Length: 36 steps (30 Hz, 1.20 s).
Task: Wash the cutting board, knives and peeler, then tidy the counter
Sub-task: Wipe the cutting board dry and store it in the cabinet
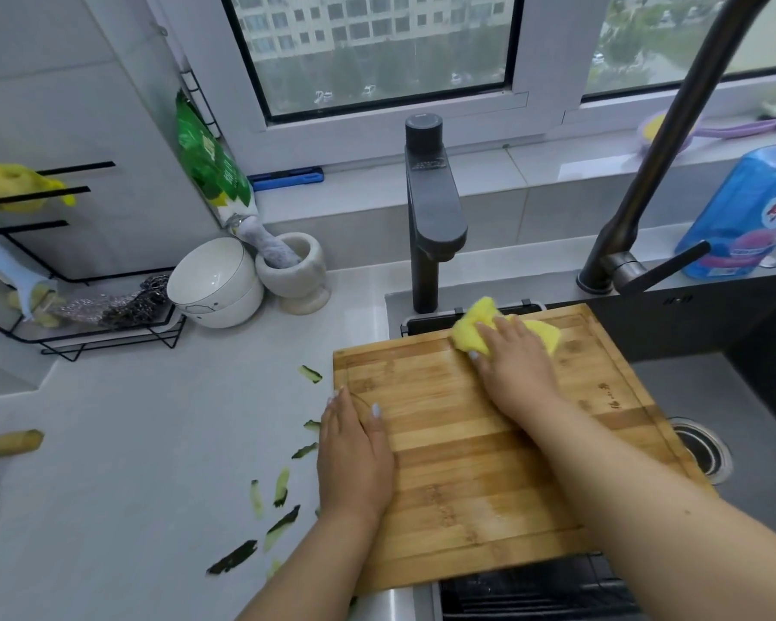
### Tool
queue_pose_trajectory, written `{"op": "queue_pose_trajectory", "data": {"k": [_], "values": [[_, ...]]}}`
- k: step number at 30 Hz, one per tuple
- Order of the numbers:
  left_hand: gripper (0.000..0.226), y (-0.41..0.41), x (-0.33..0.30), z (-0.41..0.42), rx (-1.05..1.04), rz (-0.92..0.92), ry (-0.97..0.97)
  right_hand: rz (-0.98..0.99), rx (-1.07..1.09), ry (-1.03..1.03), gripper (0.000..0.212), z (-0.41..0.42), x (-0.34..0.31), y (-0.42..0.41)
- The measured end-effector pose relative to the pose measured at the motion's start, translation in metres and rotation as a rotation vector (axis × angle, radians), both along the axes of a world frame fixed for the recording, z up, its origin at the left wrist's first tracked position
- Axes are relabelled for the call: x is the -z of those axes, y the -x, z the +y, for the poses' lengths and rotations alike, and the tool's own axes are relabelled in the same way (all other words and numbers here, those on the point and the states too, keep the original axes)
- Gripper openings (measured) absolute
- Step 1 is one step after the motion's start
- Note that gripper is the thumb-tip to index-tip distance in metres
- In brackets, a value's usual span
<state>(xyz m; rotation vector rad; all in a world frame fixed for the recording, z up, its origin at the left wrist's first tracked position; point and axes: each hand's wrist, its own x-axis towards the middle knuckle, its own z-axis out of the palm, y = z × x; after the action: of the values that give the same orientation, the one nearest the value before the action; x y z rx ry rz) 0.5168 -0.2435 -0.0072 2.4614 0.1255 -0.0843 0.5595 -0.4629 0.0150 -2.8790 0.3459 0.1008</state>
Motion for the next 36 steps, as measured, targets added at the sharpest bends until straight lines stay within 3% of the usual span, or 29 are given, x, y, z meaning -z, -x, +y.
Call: {"op": "queue_pose_trajectory", "data": {"k": [5, 8, 12, 18, 22, 25, 30, 34, 36], "values": [[0.07, 0.0, 0.0, 0.0, 0.013, -0.015, -0.011, 0.038, -0.417, 0.008, 0.053, 0.092, 0.003, -0.012], [0.073, -0.001, 0.002, 0.001, 0.0, -0.017, -0.034, 0.012, -0.516, -0.013, 0.049, 0.093, 0.006, -0.002], [0.079, -0.001, 0.004, 0.0, -0.008, -0.017, -0.066, -0.018, -0.426, 0.011, 0.047, 0.039, 0.005, 0.001], [0.083, 0.0, 0.001, 0.0, -0.015, -0.006, -0.009, -0.018, 0.008, 0.006, 0.046, -0.066, -0.005, 0.022], [0.084, 0.001, -0.002, 0.0, -0.03, -0.018, 0.072, -0.047, 0.145, -0.076, 0.044, -0.07, -0.001, 0.048], [0.07, 0.001, 0.0, 0.002, -0.023, -0.021, 0.079, -0.052, 0.096, -0.119, 0.044, -0.028, -0.003, 0.06], [0.055, 0.001, 0.001, 0.001, 0.045, -0.004, 0.053, -0.067, -0.335, -0.095, 0.043, 0.066, 0.004, 0.082], [0.057, -0.001, 0.005, 0.003, 0.038, 0.002, 0.048, -0.091, -0.415, -0.05, 0.047, 0.046, 0.008, 0.095], [0.059, 0.0, 0.005, 0.003, 0.036, 0.002, 0.05, -0.106, -0.321, -0.02, 0.052, 0.013, 0.008, 0.101]]}}
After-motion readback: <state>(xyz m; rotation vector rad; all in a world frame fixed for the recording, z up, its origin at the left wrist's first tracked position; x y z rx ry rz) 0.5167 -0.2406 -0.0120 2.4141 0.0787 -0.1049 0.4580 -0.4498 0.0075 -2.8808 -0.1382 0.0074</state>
